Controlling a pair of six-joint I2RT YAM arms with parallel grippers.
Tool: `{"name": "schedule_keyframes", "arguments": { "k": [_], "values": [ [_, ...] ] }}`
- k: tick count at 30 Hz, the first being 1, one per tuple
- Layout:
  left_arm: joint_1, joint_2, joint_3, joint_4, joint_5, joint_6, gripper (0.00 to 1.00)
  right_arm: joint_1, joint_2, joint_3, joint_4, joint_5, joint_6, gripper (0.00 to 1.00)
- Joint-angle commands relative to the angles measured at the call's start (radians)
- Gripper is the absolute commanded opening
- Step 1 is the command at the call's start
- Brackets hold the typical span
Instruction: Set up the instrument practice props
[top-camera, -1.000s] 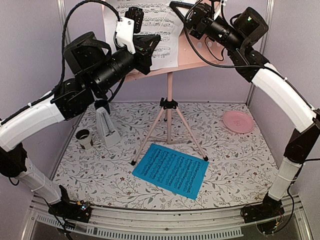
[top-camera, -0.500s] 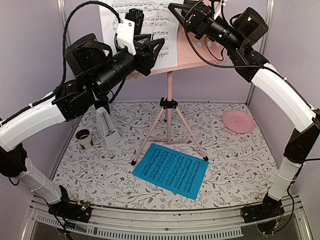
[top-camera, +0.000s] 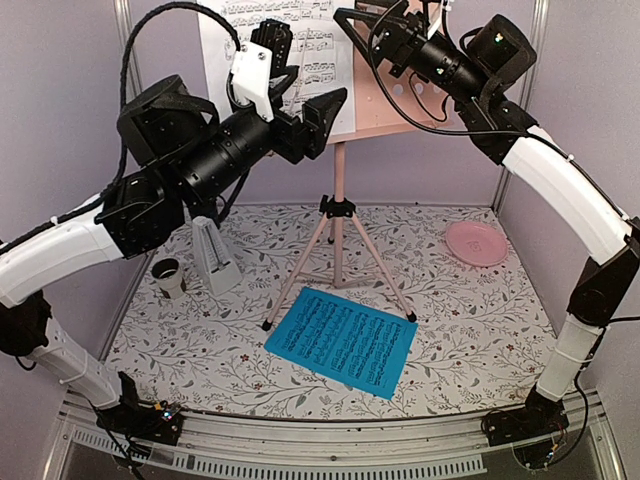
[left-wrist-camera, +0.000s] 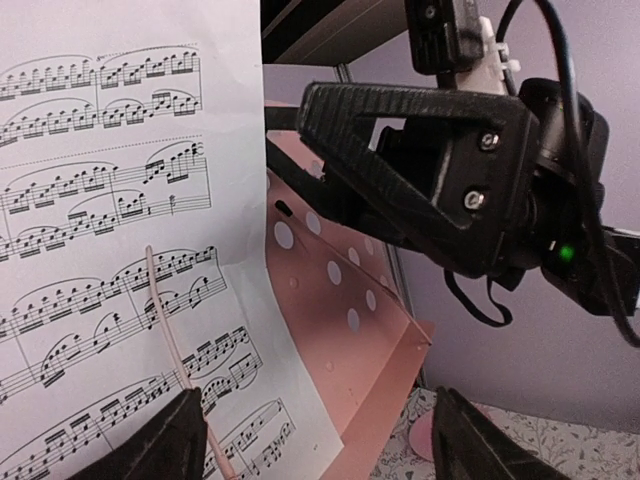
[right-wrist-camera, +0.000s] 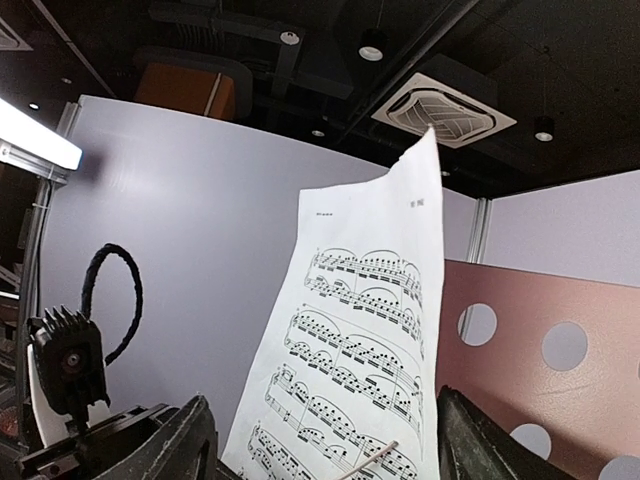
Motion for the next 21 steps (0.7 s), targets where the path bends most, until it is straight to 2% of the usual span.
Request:
{"name": "schedule_keyframes", "arguments": {
  "k": [1, 9, 15, 21],
  "values": [
    [-0.043, -0.049, -0.022, 0.066, -0.082, 0.058, 0.82, -0.004, -0.036, -0.009, 0.0, 0.056, -0.018, 0.78],
    [-0.068, -0.144, -0.118, 0.087, -0.179, 0.044, 0.94, -0.003, -0.101, -0.079, -0.027, 0.111, -0.064, 0.9],
    [-0.101, -0.239, -0.229, 0.048, -0.229, 0.023, 0.93, -0.003, -0.174, -0.145, -0.052, 0.116, -0.087, 0.94],
    [-0.111, -0.37, -0.386, -0.029, -0.251, -0.094, 0.87, -0.004, -0.262, -0.213, -0.142, 0.083, -0.122, 0.95]
  ]
}}
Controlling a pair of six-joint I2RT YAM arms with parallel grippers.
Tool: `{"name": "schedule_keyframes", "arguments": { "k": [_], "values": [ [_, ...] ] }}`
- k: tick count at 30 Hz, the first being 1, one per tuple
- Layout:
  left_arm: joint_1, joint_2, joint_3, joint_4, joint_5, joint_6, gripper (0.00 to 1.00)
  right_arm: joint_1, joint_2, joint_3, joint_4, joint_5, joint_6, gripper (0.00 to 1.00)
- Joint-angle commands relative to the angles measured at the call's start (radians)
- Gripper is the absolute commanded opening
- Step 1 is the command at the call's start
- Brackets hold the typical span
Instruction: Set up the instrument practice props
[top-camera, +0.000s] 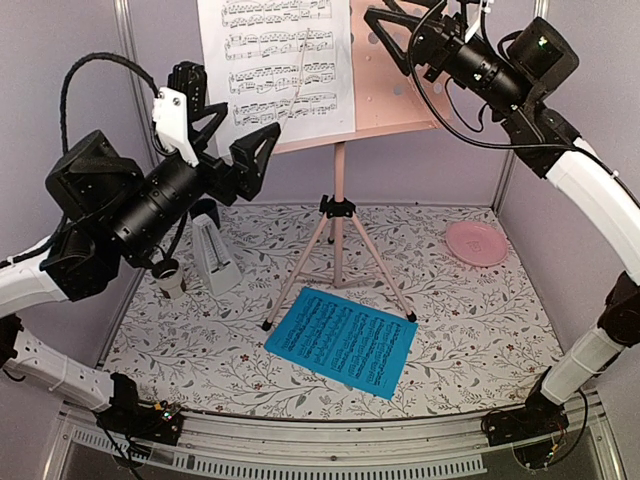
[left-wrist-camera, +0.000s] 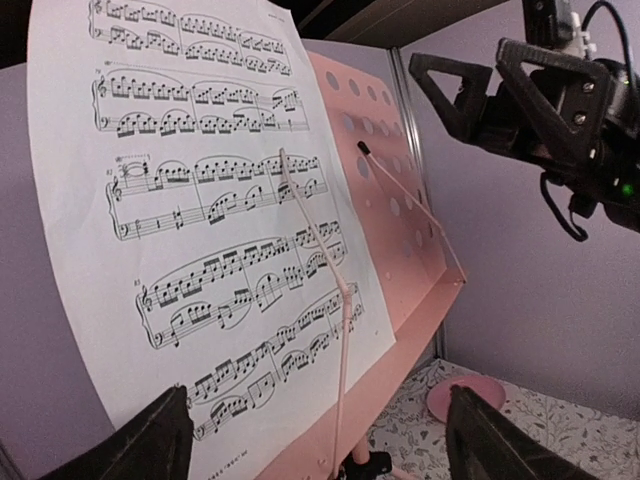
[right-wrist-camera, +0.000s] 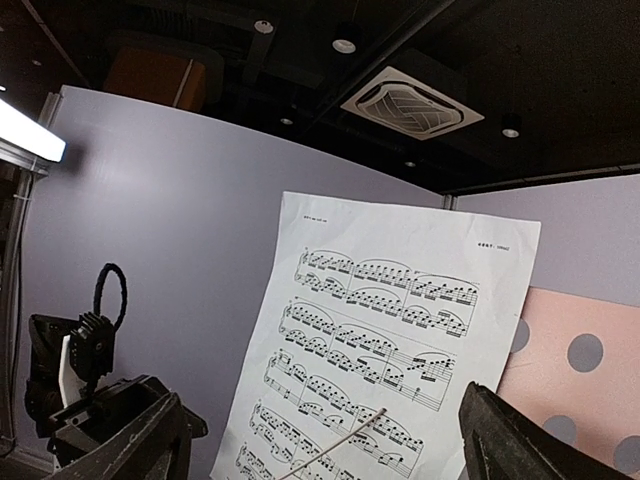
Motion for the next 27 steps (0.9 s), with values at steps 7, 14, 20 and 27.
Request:
{"name": "schedule_keyframes", "arguments": {
  "k": [7, 14, 20, 27],
  "values": [
    [-0.013, -0.237, -0.24, -0.194, -0.06, -0.293, 0.83, -0.003, -0.145, -0.107, -0.227, -0.052, -0.088, 0.95],
    [0.114, -0.312, -0.417, -0.336, 0.074, -0.548, 0.81, -0.002, -0.304, -0.396, -0.227, -0.105, -0.061, 0.95],
    [0.313, -0.27, -0.563, -0.282, 0.367, -0.642, 0.74, -0.002, -0.412, -0.691, -0.192, -0.078, -0.008, 0.91],
    [0.412, -0.065, -0.598, -0.188, 0.537, -0.589, 0.71, -0.004, -0.478, -0.99, -0.162, 0.077, 0.028, 0.89]
  ]
}}
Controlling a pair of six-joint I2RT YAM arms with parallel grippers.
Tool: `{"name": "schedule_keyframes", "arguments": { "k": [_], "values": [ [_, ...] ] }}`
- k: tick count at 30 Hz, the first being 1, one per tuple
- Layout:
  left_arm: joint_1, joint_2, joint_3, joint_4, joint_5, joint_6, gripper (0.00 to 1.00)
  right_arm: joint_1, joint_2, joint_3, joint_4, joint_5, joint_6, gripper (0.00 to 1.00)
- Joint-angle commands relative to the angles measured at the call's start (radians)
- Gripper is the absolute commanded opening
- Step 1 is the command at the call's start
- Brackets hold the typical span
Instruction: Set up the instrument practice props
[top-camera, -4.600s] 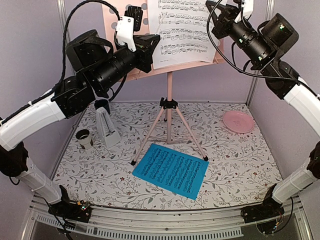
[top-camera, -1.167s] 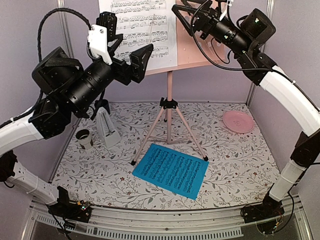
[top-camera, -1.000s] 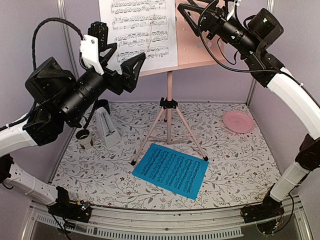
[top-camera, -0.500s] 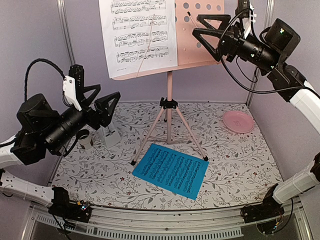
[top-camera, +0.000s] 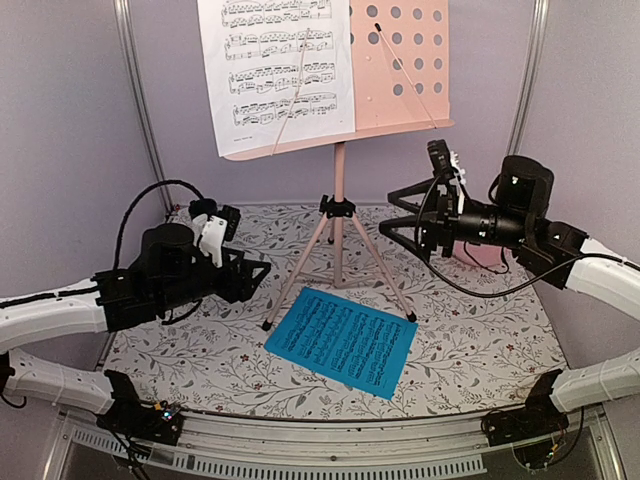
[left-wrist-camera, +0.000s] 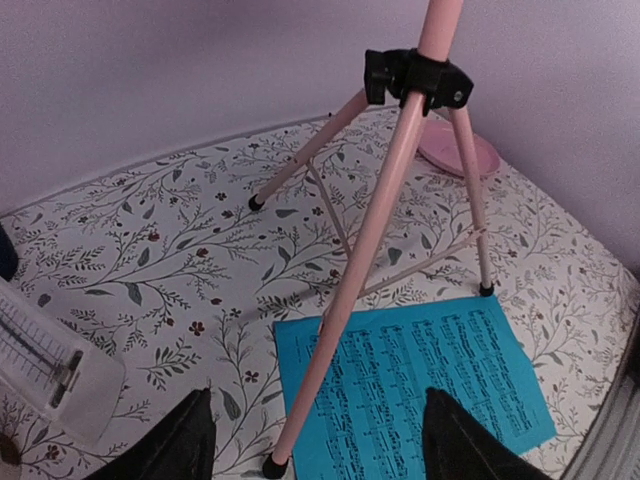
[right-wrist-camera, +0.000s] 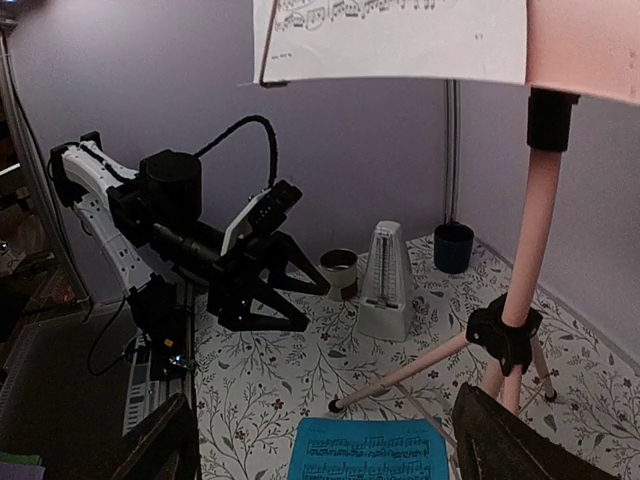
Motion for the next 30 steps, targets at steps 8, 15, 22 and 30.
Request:
{"name": "schedule_keyframes", "arguments": {
  "k": [8, 15, 22, 30],
  "values": [
    [0.092, 0.236, -0.021, 0.153, 0.287, 0.109, 0.65, -0.029, 0.077, -0.208, -0.022, 0.278, 0.02, 0.89],
    [0.123, 0.335, -0.006, 0.14, 0.32, 0.159, 0.57, -0.121, 0.249, -0.211, -0.031, 0.231, 0.021, 0.88],
    [0.16, 0.433, 0.038, 0.109, 0.304, 0.173, 0.5, -0.135, 0.359, -0.198, -0.016, 0.212, -0.016, 0.86],
    [0.178, 0.545, 0.112, 0.106, 0.333, 0.208, 0.39, -0.151, 0.418, -0.21, -0.017, 0.195, -0.056, 0.82]
  ]
}}
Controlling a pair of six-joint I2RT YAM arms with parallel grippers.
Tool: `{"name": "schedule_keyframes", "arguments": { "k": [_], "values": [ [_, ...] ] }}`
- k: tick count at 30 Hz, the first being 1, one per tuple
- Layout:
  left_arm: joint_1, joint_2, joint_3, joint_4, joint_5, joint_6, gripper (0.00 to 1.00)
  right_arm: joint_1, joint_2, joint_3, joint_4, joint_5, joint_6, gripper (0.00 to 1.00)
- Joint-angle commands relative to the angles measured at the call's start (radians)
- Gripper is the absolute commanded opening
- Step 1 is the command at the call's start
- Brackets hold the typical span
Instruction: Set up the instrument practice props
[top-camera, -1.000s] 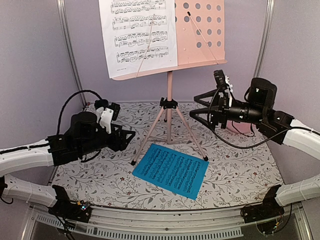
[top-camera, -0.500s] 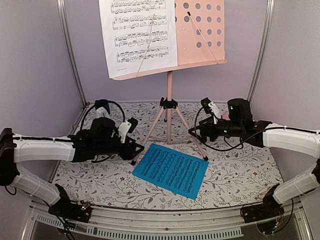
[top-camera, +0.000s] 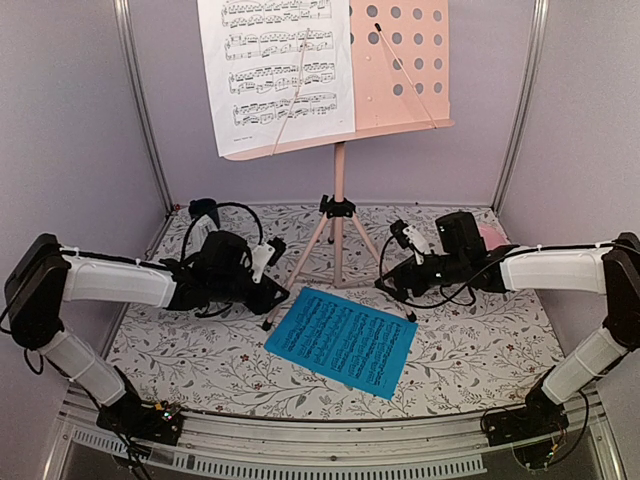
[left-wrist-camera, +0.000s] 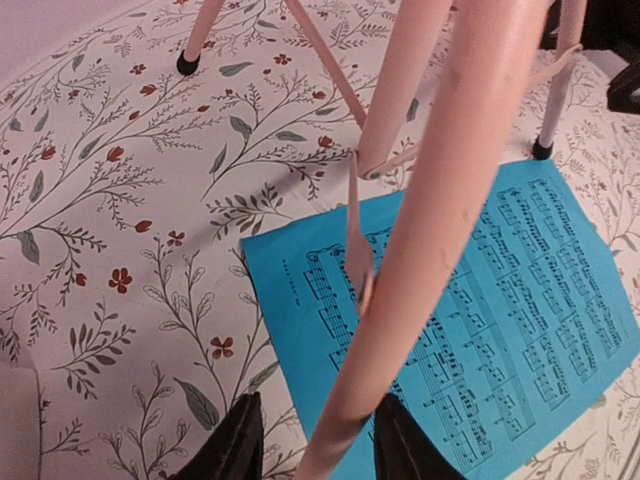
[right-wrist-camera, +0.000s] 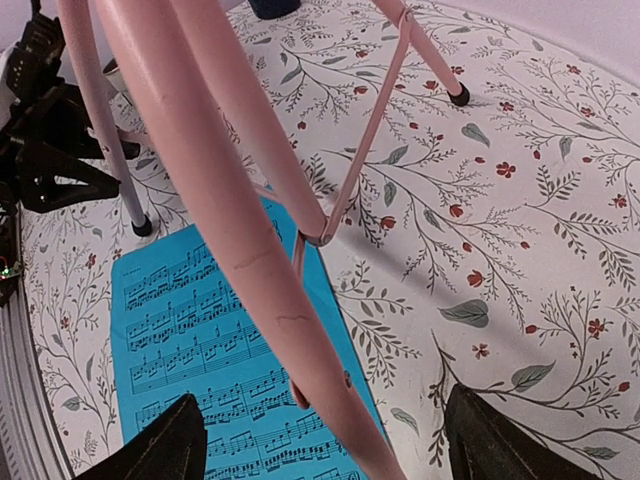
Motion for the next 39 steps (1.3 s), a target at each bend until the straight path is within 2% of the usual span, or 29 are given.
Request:
{"name": "schedule_keyframes", "arguments": {
  "k": [1, 5, 10, 18, 22, 27, 30, 37, 39],
  "values": [
    [0.022, 0.066, 0.07, -0.015, 0.015, 0.037, 0.36, -0.017, 0.041, -0.01, 0.016, -0.012, -0.042, 0.79],
    [0.024, 0.128, 0.126, -0.027, -0.001, 0.051, 0.17, -0.034, 0.064, -0.016, 0.026, 0.003, -0.04, 0.71],
    [0.024, 0.191, 0.174, -0.016, -0.028, 0.066, 0.06, -0.048, 0.084, -0.017, 0.025, 0.034, -0.045, 0.61],
    [0.027, 0.294, 0.255, -0.022, -0.076, 0.118, 0.0, -0.078, 0.097, -0.013, 0.022, 0.072, -0.06, 0.51],
    [0.029, 0.307, 0.265, -0.025, -0.077, 0.13, 0.0, -0.081, 0.114, 0.007, 0.032, 0.082, -0.07, 0.54],
    [0.035, 0.295, 0.259, -0.019, -0.072, 0.14, 0.0, -0.091, 0.163, 0.064, 0.033, 0.073, -0.095, 0.52],
    [0.041, 0.29, 0.259, -0.01, -0.067, 0.145, 0.0, -0.093, 0.181, 0.087, 0.029, 0.074, -0.102, 0.43],
    [0.057, 0.298, 0.269, 0.013, -0.063, 0.177, 0.0, -0.093, 0.18, 0.065, 0.027, 0.102, -0.069, 0.02],
    [0.066, 0.305, 0.283, 0.017, -0.058, 0.183, 0.0, -0.093, 0.165, 0.041, 0.043, 0.118, -0.053, 0.0]
  ]
}}
